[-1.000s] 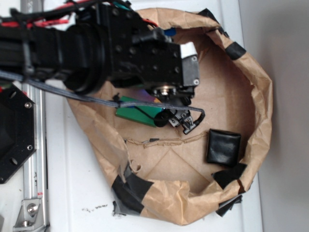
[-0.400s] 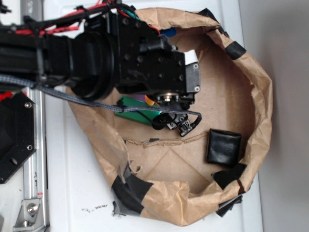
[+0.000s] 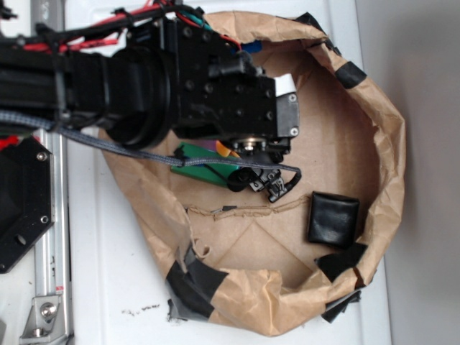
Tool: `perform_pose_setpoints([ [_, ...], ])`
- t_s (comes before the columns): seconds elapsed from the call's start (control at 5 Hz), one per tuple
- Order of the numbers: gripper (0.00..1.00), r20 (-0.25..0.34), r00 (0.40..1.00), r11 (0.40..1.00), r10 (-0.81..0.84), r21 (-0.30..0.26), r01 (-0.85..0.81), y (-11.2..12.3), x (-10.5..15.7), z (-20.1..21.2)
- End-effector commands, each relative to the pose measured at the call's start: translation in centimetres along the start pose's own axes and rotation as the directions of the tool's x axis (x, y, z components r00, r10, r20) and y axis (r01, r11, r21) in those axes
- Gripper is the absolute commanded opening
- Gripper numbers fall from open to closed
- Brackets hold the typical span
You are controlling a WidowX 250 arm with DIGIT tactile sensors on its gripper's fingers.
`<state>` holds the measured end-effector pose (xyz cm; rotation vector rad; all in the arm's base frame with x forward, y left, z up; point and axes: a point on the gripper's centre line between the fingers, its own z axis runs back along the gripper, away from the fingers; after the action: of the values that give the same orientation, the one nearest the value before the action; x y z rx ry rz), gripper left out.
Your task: Grab the yellow duck.
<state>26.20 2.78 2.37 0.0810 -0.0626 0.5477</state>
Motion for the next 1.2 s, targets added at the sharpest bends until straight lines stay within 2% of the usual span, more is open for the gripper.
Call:
perform_pose_setpoints([
  [0.0,0.0,0.09,0.994,0.997,0.059,-0.052,-0.055,2.2,3.3,1.3],
  [0.6,0.0,0.104,0.995,1.0,-0.011,-0.016,0.013,1.3,2.8,1.7],
  [0.8,0.0,0.116,0.993,1.0,-0.022,-0.017,0.024,1.2,3.0,2.1],
  [1.0,0.0,0.156,0.985,0.995,-0.075,-0.052,0.084,0.7,4.1,3.8],
])
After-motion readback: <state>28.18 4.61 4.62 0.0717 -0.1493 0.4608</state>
